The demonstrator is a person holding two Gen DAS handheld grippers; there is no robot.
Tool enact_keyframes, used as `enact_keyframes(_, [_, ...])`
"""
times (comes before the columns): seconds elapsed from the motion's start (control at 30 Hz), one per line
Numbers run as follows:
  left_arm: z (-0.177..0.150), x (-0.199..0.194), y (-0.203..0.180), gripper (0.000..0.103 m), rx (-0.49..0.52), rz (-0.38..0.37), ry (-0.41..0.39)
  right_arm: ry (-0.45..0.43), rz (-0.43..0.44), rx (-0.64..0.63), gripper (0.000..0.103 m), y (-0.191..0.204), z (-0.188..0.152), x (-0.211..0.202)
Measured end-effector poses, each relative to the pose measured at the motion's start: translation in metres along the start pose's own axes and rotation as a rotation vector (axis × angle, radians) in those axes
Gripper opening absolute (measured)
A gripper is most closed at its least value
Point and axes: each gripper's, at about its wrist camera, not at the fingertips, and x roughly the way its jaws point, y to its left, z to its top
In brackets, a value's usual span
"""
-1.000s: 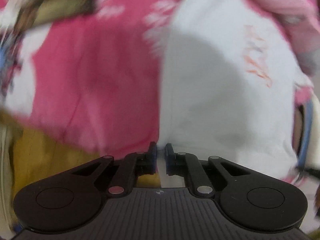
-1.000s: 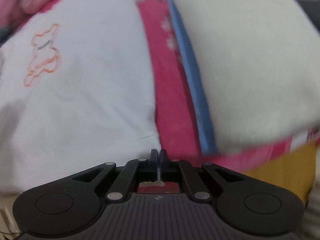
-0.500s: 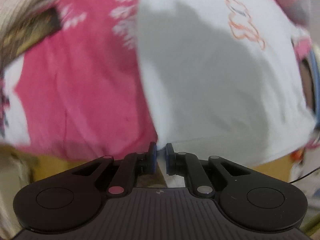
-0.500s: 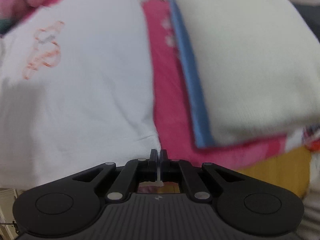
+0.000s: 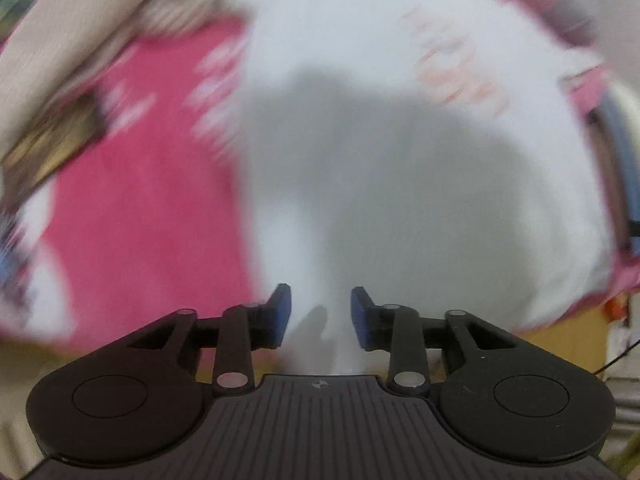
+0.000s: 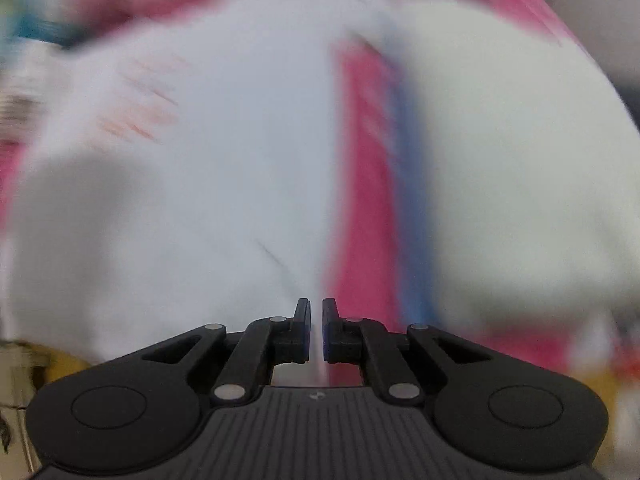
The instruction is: Fold clothes
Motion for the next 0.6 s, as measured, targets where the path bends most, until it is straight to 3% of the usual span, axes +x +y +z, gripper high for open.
enact_keyframes(0.07, [0.011,0.019,-0.022,0.033,0.047,-0.043,-0.018,-0.018,0.051,-0.137,0.005,0.03,0.009,0.025])
enact_keyframes(0.13, [0.007,0.042,-0.036,0.033,0.138,-0.03,0.015,0.009,0.075,-0.239,0.005,0.05,0.006,0.051])
enact_keyframes(0.2, [-0.001,0.068,-0.036,0.033,0.218,0.047,0.078,0.053,0.053,-0.236,0.005,0.036,-0.013,0.051])
enact_keyframes(0.33, [0.0,0.057,-0.017,0.033,0.158,0.055,0.07,0.147,-0.004,-0.197,0.004,-0.002,-0.056,0.043])
enact_keyframes(0.4, [0.001,0.05,-0.008,0.033,0.126,0.057,0.065,0.207,-0.066,-0.234,0.005,-0.004,-0.059,0.032])
enact_keyframes(0.53, [0.015,0.048,-0.004,0.033,0.12,0.066,0.024,0.067,-0.035,-0.287,0.005,0.018,-0.024,0.017])
enact_keyframes(0.6, [0.019,0.05,-0.009,0.033,0.143,0.099,0.029,0.083,-0.086,-0.287,0.005,0.011,-0.025,0.022])
